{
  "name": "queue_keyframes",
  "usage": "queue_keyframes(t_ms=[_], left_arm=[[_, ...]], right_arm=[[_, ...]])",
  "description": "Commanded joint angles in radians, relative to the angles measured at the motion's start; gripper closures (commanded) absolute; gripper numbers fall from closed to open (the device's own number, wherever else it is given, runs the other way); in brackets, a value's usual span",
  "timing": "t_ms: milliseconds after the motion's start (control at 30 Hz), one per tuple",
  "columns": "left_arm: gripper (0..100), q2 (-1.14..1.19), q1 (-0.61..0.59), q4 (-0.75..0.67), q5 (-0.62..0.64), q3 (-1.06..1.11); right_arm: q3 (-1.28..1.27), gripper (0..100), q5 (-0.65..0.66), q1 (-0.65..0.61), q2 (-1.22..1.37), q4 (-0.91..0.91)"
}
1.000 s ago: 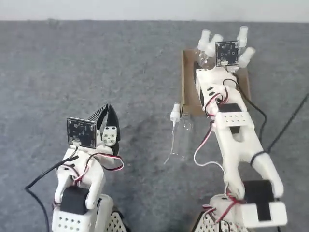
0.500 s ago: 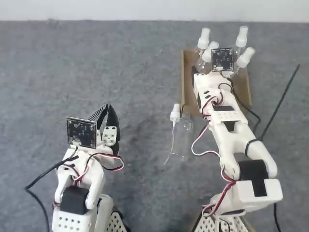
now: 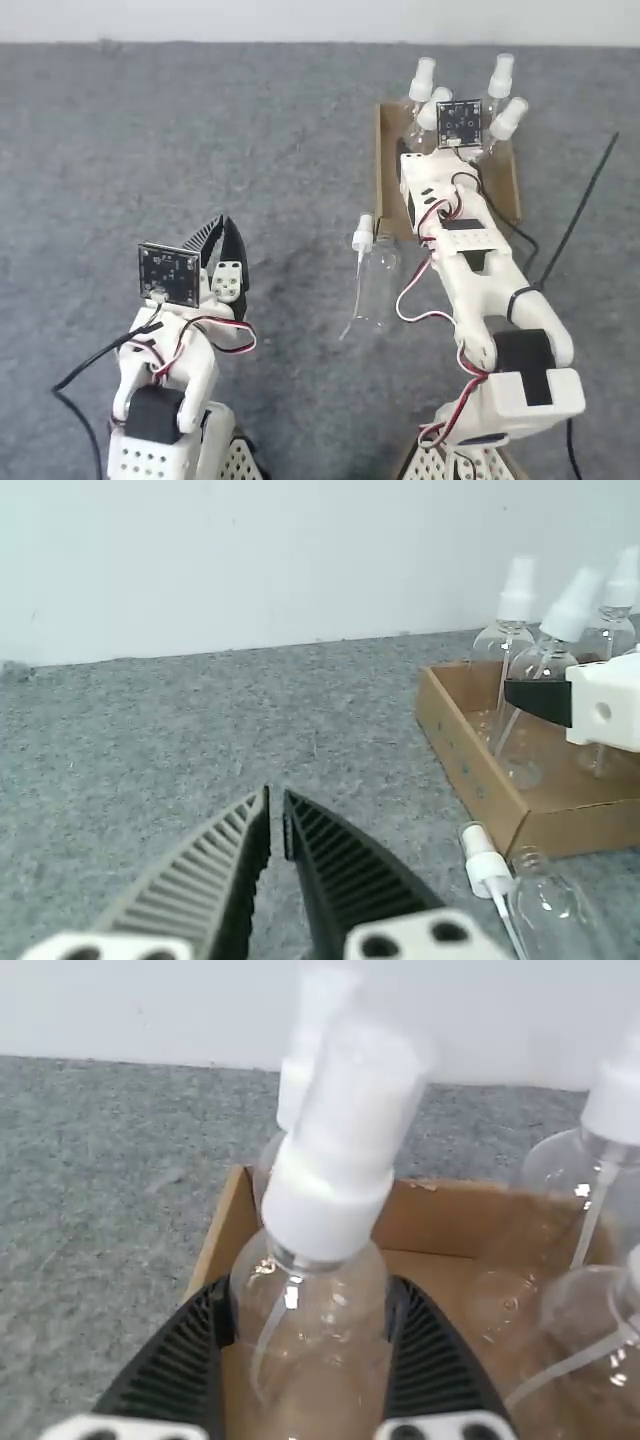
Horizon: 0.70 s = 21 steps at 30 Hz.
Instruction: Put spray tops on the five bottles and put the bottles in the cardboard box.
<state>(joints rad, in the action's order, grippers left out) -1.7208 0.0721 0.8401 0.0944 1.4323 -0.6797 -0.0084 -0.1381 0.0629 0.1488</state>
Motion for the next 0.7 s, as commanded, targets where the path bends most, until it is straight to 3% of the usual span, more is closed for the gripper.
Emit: queue_keyframes(t_ms=[0, 333, 667], left_arm=[[99, -0.011, -0.003, -0.025, -0.005, -0.007], [99, -0.011, -0.003, -0.025, -0.005, -0.007], [99, -0.011, -0.003, -0.025, -0.005, -0.007]], right_arm=[[0.014, 98.7, -0.005, -0.018, -0.019, 0.021], [0.012, 98.5, -0.005, -0.018, -0.019, 0.019], [-0.003, 80.9, -0.005, -0.036, -0.019, 0.019]])
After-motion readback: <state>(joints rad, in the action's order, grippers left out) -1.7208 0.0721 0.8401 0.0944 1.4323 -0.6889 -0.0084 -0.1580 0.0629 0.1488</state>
